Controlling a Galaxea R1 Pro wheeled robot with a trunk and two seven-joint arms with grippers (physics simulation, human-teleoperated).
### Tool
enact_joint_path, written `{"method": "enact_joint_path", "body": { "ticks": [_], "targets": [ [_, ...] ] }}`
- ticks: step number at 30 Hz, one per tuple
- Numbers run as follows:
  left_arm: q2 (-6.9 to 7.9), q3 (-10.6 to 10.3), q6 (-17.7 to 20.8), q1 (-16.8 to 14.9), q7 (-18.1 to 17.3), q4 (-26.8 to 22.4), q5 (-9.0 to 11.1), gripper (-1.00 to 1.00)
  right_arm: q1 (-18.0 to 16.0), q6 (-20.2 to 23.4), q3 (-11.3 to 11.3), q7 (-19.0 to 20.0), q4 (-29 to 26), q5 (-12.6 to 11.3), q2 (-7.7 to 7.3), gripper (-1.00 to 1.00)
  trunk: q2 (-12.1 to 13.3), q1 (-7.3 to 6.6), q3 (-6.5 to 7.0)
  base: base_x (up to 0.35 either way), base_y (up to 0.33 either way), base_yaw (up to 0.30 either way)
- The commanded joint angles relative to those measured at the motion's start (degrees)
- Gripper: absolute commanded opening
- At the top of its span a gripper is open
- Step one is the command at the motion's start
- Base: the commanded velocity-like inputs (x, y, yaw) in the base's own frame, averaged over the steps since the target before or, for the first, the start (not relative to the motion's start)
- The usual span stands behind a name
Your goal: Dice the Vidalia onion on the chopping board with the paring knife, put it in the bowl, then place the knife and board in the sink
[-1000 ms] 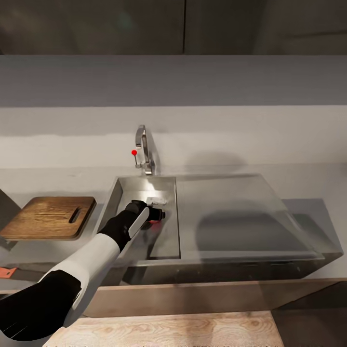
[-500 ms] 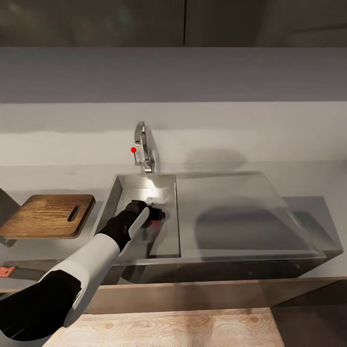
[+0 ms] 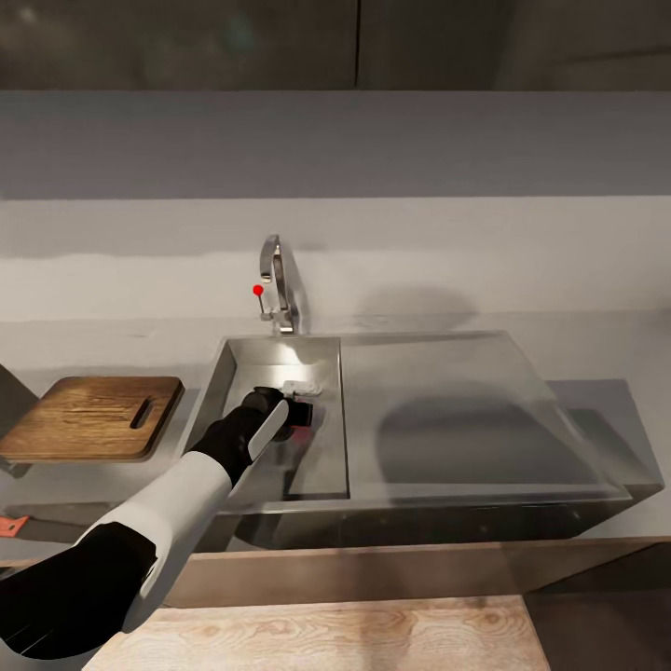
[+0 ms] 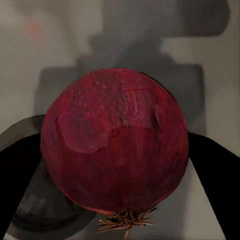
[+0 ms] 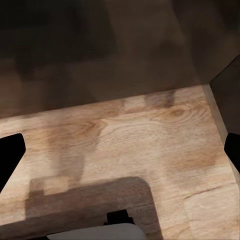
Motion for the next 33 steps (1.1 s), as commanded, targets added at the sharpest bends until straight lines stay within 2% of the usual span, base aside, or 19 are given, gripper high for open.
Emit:
{"method": "enact_joint_path", "body": {
  "ticks": [1,15,20,25,28,33],
  "targets": [
    [0.05,-0.27,0.20,-0.03,0.48,-0.05,0.39,-1.00,-0.03,-0.21,-0.20,-0.06,0.02,0.07,0.02,1.00,-0.04,0.01,-0.06,0.001,0.000,0.000],
    [-0.02,-0.12,0.27,-0.03,0.48,-1.33,0.39,-1.00,-0.03,-0.52,-0.20,-0.11,0.02,0.07,0.02,1.00,-0.04,0.01,0.95,0.000,0.000,0.000],
    [0.24,-0.07,0.86,-0.03,0.48,-6.45,0.39,-1.00,-0.03,-0.52,-0.20,-0.10,0.02,0.07,0.07,1.00,-0.04,0.01,1.40,-0.081,0.000,0.000],
    [0.99,-0.09,4.38,-0.03,0.55,-12.36,0.39,-1.00,-0.03,-0.52,-0.20,-0.09,0.02,0.07,0.04,1.00,-0.04,0.01,1.85,-0.121,0.000,0.000],
    [1.57,-0.06,8.98,-0.03,0.57,-16.53,0.39,-1.00,-0.03,-0.52,-0.20,-0.09,0.02,0.07,0.02,1.00,-0.04,0.01,2.12,-0.096,0.000,0.000],
    [2.47,-0.05,11.48,-0.03,0.57,-20.09,0.38,-1.00,-0.03,-0.52,-0.20,-0.07,0.02,0.07,0.03,1.00,-0.04,0.01,2.52,-0.030,0.000,0.000]
  ]
}}
